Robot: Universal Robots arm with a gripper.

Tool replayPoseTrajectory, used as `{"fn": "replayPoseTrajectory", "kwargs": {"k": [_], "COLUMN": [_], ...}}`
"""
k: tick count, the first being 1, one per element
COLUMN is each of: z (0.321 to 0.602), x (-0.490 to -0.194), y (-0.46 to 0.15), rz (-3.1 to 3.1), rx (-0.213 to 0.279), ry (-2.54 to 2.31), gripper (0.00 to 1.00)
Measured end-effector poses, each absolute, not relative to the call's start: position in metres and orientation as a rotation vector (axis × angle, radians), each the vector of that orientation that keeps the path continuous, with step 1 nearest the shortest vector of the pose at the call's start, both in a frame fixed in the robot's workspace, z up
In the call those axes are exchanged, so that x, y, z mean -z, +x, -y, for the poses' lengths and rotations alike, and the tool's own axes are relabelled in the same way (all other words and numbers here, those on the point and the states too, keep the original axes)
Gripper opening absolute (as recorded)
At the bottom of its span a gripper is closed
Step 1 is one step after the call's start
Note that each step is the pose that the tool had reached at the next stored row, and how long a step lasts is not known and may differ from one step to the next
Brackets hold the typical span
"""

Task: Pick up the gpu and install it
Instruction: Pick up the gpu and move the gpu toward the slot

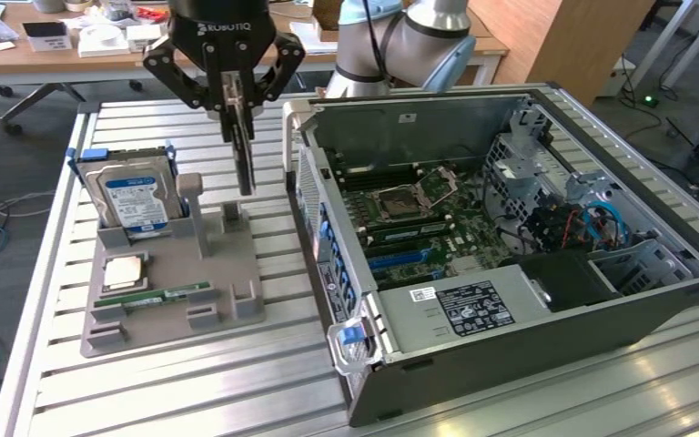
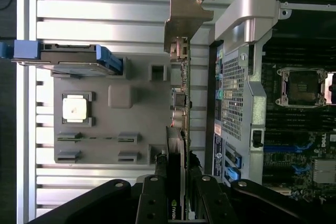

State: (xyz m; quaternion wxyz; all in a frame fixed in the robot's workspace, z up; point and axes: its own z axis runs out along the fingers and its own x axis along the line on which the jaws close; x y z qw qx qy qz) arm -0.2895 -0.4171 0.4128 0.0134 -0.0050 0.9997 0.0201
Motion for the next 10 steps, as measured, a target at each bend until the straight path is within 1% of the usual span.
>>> {"fn": "replayPoseTrajectory", "kwargs": {"k": [10], "z": [0.417], "x": [-0.413], "y": [-0.269], "rz": [-3.114], "rx": [-0.063], "ry": [-0.016], "gripper": [0.26]}}
